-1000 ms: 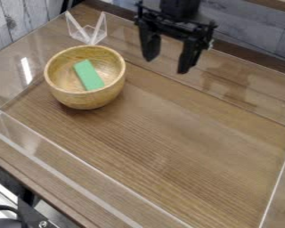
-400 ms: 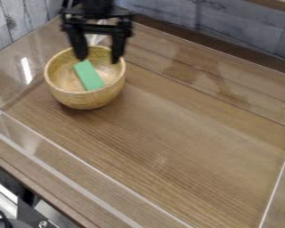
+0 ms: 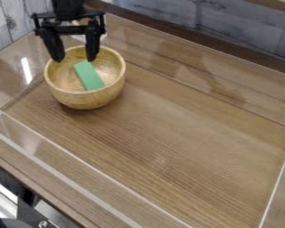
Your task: Move green object from inside the wooden bowl to the table next to it
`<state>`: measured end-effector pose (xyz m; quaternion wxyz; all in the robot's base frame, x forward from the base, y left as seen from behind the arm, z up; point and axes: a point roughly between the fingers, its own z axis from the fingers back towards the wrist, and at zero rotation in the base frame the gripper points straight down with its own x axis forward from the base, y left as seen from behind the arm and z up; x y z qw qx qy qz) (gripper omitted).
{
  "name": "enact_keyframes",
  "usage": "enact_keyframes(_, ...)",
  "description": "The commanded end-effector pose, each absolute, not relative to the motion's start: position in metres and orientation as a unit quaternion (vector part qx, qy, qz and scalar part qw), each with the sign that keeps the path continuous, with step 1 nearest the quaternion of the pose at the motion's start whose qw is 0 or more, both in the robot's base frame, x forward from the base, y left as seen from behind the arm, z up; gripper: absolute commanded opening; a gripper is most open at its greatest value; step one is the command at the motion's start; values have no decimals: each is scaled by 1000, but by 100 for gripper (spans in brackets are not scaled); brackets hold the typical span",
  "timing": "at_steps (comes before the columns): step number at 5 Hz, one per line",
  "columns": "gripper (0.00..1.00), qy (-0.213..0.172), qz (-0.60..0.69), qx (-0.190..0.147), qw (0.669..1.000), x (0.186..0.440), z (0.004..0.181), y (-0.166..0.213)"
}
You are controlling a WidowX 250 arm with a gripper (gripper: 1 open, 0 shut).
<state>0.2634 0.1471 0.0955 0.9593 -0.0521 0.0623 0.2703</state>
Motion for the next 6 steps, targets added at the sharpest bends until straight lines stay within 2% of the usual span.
enact_keyframes(1, 100, 33, 295, -47, 954, 274, 101, 162)
enact_keyframes(4, 100, 33, 373, -55, 925, 270, 71, 166)
enact_keyframes(5, 100, 31, 400, -59, 914, 273, 66, 160)
enact_keyframes(6, 100, 31, 410, -64, 909, 283, 69, 171)
